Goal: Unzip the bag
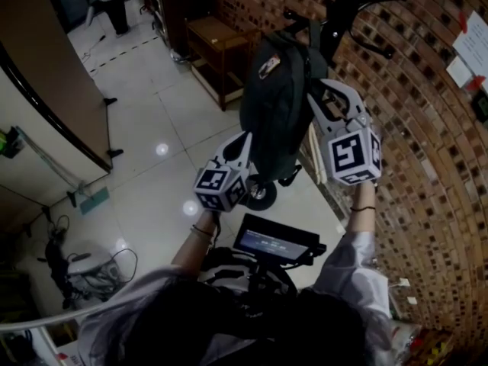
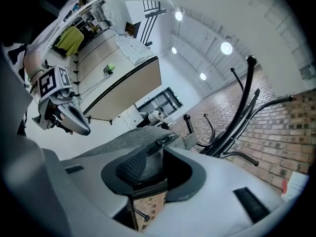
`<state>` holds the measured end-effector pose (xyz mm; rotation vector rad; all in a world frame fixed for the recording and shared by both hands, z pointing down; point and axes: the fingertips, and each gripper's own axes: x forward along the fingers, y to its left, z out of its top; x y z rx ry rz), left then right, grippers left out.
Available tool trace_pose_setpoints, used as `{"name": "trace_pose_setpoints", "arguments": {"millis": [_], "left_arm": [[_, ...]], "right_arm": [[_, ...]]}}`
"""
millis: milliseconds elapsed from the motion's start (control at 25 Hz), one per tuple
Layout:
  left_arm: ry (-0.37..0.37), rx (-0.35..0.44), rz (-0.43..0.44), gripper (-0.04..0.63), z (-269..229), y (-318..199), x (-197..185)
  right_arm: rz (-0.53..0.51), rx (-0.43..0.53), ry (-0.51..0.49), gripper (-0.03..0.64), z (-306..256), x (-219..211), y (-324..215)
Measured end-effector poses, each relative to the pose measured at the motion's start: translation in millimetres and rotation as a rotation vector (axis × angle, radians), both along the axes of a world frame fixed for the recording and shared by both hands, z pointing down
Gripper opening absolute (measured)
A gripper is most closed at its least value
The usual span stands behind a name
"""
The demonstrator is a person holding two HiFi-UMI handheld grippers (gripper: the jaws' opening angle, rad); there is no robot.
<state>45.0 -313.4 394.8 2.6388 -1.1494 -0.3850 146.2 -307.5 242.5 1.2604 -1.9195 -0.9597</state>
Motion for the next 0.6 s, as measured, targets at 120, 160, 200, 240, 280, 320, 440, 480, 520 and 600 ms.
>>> {"name": "trace_pose_setpoints", "arguments": {"millis": [120, 160, 200, 240, 280, 320, 440, 480, 520, 600], "left_arm": [[0.001, -0.005, -0.004, 0.008, 0.4, 0.1, -1.5], [0.001, -0.002, -0.005, 0.008, 1.6, -0.4, -1.8], [0.000, -0.002, -0.005, 0.008, 2.7, -0.3, -1.6], [-0.002, -0.007, -0.002, 0.008, 3.5, 0.4, -0.8], [-0.006, -0.017, 0.002, 0.008, 3.9, 1.7, 0.5], [-0.012, -0.028, 0.006, 0.008, 4.0, 3.1, 1.9], [-0.018, -0.032, 0.010, 0.008, 4.5, 3.7, 4.7], [-0.017, -0.027, 0.009, 0.008, 5.1, 2.9, 5.0], [-0.017, -0.023, 0.008, 0.008, 6.3, 2.1, 5.0], [-0.019, -0.016, 0.005, 0.008, 9.3, 0.6, 3.6]], "right_arm": [[-0.019, 0.021, -0.057, 0.087, -3.9, 4.8, 5.0], [-0.025, 0.033, -0.074, 0.069, -5.7, 5.7, 6.4], [-0.028, 0.046, -0.092, 0.046, -8.1, 6.6, 7.5], [-0.028, 0.057, -0.109, 0.026, -10.3, 7.7, 7.7], [-0.023, 0.061, -0.120, 0.026, -11.9, 9.0, 6.8], [-0.014, 0.060, -0.122, 0.026, -12.6, 10.3, 4.7], [0.023, 0.049, -0.096, 0.026, -9.6, 14.1, -4.6], [0.025, 0.043, -0.087, 0.026, -7.1, 13.5, -7.3], [0.019, 0.038, -0.073, 0.026, -4.9, 11.1, -9.8], [0.015, 0.044, -0.044, 0.026, -2.8, 5.7, -14.2]]}}
